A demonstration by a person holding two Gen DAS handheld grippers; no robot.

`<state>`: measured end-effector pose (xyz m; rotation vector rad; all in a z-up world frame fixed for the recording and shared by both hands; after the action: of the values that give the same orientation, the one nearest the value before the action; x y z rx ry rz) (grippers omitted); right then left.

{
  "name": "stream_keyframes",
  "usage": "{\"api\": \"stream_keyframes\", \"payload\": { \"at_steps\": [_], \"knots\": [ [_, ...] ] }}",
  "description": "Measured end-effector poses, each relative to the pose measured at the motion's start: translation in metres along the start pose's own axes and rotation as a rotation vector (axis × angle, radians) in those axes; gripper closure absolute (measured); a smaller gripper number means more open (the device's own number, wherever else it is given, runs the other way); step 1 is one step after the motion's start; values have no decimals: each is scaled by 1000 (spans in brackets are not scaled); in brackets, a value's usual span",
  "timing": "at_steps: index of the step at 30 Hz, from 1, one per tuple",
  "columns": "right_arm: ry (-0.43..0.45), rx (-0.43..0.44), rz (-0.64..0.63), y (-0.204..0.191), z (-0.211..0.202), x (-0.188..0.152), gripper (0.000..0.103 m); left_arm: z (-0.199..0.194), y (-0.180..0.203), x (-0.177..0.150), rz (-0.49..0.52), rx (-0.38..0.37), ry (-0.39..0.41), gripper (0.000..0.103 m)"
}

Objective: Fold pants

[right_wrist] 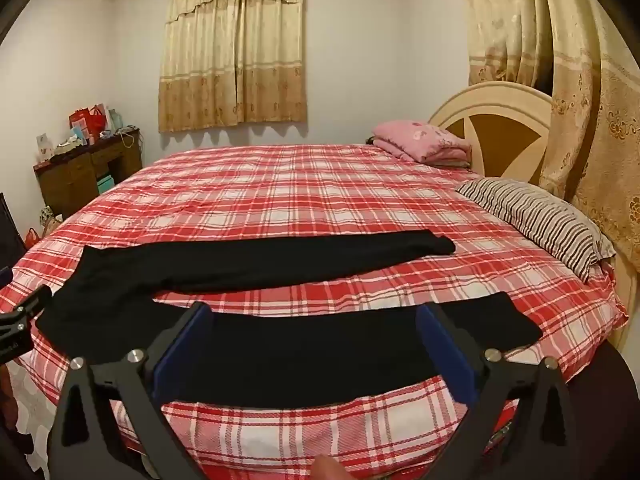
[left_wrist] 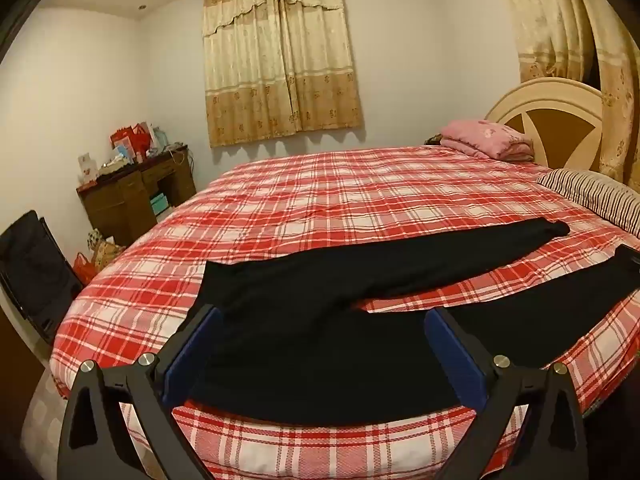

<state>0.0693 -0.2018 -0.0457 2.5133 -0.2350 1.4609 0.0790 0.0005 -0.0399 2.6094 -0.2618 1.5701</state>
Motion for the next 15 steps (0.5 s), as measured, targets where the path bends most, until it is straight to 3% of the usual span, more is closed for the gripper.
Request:
{"api": "stream_keyframes", "payload": {
  "at_steps": [3,15],
  "knots": [
    [0,6,6,1,0,0,0,-6,11,3,61,30,20,1],
    [-23,1,-6,3,7,-7,0,-2,2,2,-1,9,2,1]
  ]
}}
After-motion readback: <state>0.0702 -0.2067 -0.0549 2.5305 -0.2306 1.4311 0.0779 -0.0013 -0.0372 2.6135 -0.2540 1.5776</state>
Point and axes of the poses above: each gripper's, at about its wrist camera, not at the fingertips, and z roughly the way its jaws point, y to its right, x to its top, the point moved 9 cm from there along z, roughly the way its jaws point, and after that the axes turned 10 degrees about -x, right-handed, at the moved point
